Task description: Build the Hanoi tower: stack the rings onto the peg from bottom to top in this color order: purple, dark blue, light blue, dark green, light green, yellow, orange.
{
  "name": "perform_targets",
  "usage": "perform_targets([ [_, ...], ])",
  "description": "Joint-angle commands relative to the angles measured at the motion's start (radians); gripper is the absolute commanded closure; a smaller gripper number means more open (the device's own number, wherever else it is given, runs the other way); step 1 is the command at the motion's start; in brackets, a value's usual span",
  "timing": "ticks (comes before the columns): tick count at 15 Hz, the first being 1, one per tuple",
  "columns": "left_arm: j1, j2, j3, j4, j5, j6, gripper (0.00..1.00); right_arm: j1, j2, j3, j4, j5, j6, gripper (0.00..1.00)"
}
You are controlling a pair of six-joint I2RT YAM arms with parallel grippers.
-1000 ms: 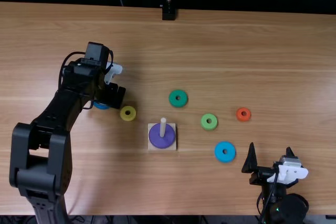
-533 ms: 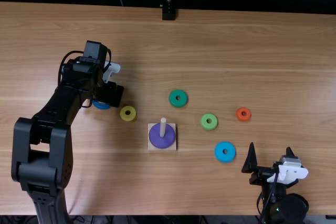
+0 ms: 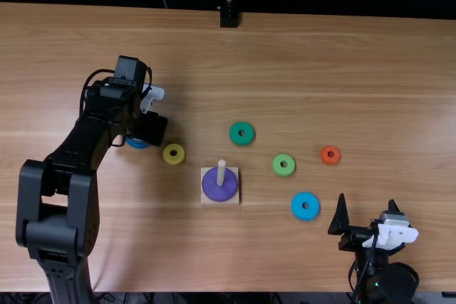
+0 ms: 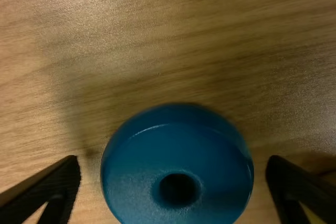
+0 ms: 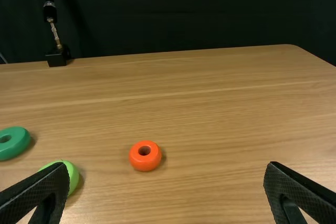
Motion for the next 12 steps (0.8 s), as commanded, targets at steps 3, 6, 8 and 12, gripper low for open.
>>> perform_targets([
  [3, 0.008, 0.012, 0.024, -0.004, -0.009, 0.017, 1.00, -0.006, -0.012, -0.033, -0.010, 0.002, 0.004, 0.00],
  [6, 0.008, 0.010, 0.021, -0.006, -0.009, 0.017, 1.00, -0.006, -0.012, -0.033, -0.010, 0.002, 0.004, 0.00],
  [8, 0.008, 0.004, 0.027, -0.011, -0.011, 0.017, 1.00, -0.006, -0.012, -0.035, -0.010, 0.002, 0.004, 0.00],
  [12, -0.001, -0.040, 0.076, -0.063, -0.009, 0.000, 1.00, -0.006, -0.012, -0.033, -0.010, 0.001, 0.004, 0.00],
])
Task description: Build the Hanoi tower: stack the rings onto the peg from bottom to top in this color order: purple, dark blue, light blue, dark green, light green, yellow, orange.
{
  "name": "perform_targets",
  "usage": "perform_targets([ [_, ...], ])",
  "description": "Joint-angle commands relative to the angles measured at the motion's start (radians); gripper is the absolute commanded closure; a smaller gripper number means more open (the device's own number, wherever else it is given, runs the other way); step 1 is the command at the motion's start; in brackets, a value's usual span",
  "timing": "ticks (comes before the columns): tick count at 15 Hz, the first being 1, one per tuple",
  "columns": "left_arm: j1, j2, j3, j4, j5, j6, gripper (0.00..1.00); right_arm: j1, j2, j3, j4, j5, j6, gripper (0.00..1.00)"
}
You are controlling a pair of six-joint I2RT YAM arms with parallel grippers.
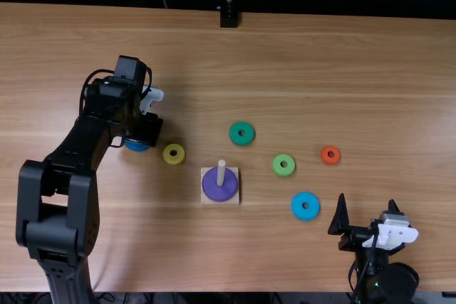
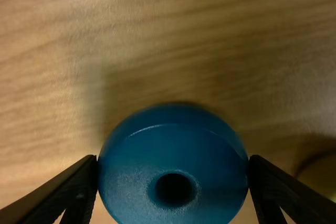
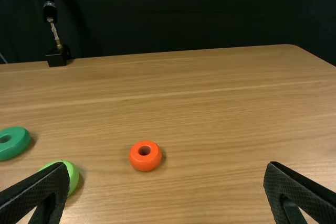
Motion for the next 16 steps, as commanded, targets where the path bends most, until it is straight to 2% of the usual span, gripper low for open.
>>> perform_targets([
  [1, -0.003, -0.048, 0.074, -0.047, -0.004, 0.000, 1.00, -0.006, -0.012, -0.033, -0.010, 0.001, 0.003, 0.00],
  [6, -0.062, -0.120, 0.250, -0.396, 0.001, -0.005, 1.00, -0.006, -0.012, -0.033, -0.010, 0.002, 0.003, 0.00],
  [7, -0.078, -0.142, 0.273, -0.430, 0.001, -0.029, 1.00, -0.006, -0.012, -0.033, -0.010, 0.001, 0.003, 0.00],
  [9, -0.121, -0.198, 0.282, -0.439, 0.001, -0.138, 1.00, -0.006, -0.012, -0.033, -0.010, 0.002, 0.003, 0.00],
  [13, -0.228, -0.267, 0.296, -0.507, 0.000, -0.285, 1.00, -0.006, -0.012, -0.035, -0.010, 0.001, 0.003, 0.00],
  [16, -0.303, -0.284, 0.327, -0.525, -0.004, -0.346, 1.00, -0.006, -0.012, -0.033, -0.010, 0.002, 0.003, 0.00],
])
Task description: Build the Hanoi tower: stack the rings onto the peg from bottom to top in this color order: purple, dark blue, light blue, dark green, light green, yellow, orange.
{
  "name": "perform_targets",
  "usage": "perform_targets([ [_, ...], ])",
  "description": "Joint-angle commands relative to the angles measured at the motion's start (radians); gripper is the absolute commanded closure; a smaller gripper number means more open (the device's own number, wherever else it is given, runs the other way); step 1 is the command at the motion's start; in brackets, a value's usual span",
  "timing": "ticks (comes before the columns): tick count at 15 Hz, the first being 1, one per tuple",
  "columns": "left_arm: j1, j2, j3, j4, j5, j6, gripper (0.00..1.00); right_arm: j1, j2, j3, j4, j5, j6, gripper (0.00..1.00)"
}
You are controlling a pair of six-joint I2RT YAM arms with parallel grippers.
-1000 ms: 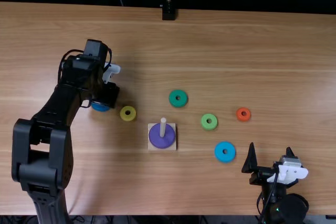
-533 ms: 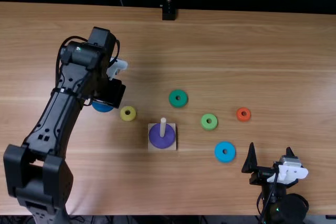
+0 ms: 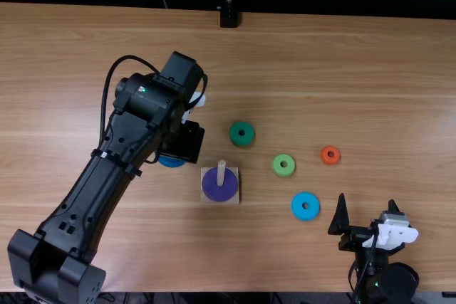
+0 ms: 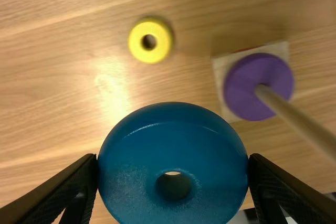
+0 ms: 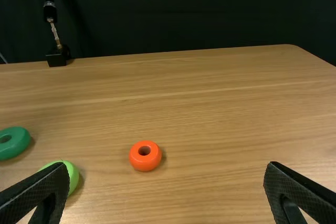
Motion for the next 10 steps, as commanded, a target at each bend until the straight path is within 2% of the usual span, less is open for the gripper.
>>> perform_targets([
  [1, -0.024, -0.045, 0.064, -0.017, 0.002, -0.072, 1.00, -0.006, -0.012, -0.033, -0.010, 0.002, 0.004, 0.00],
  [5, -0.077, -0.040, 0.163, -0.070, 0.002, -0.124, 1.00, -0.006, -0.012, -0.033, -0.010, 0.002, 0.004, 0.00],
  [7, -0.106, -0.036, 0.200, -0.074, 0.002, -0.175, 1.00, -0.006, -0.012, -0.033, -0.010, 0.002, 0.004, 0.00],
  [10, -0.146, -0.034, 0.231, -0.074, 0.002, -0.192, 1.00, -0.006, -0.012, -0.033, -0.010, 0.002, 0.004, 0.00],
])
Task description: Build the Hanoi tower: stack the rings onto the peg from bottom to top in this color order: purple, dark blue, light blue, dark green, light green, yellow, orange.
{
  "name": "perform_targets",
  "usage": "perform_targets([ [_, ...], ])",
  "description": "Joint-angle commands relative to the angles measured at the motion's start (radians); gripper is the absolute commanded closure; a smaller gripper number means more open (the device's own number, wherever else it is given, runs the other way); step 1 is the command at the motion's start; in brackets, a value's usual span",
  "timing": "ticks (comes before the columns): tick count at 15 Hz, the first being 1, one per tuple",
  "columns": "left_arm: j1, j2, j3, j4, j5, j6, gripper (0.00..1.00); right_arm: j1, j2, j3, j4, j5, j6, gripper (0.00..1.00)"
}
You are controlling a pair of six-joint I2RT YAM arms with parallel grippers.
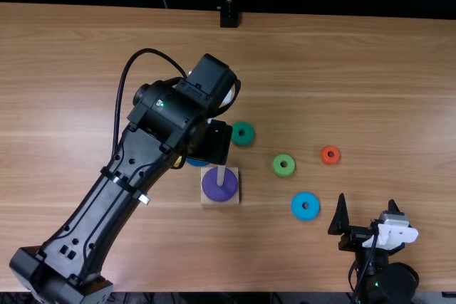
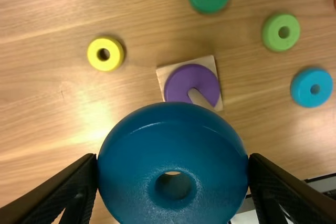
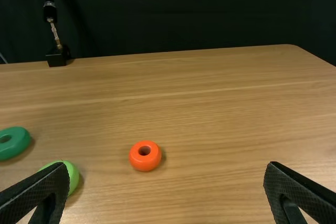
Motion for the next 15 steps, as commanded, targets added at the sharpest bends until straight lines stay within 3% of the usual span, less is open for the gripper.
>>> perform_targets([
  [1, -0.024, -0.025, 0.042, -0.005, 0.002, -0.036, 1.00, -0.006, -0.012, -0.034, -0.010, 0.001, 0.003, 0.00],
  [4, -0.060, -0.001, 0.042, -0.016, 0.002, -0.074, 1.00, -0.006, -0.012, -0.034, -0.010, 0.001, 0.003, 0.00],
  [15, -0.103, 0.062, 0.044, 0.001, 0.002, -0.076, 1.00, -0.006, -0.012, -0.035, -0.010, 0.003, 0.003, 0.00],
])
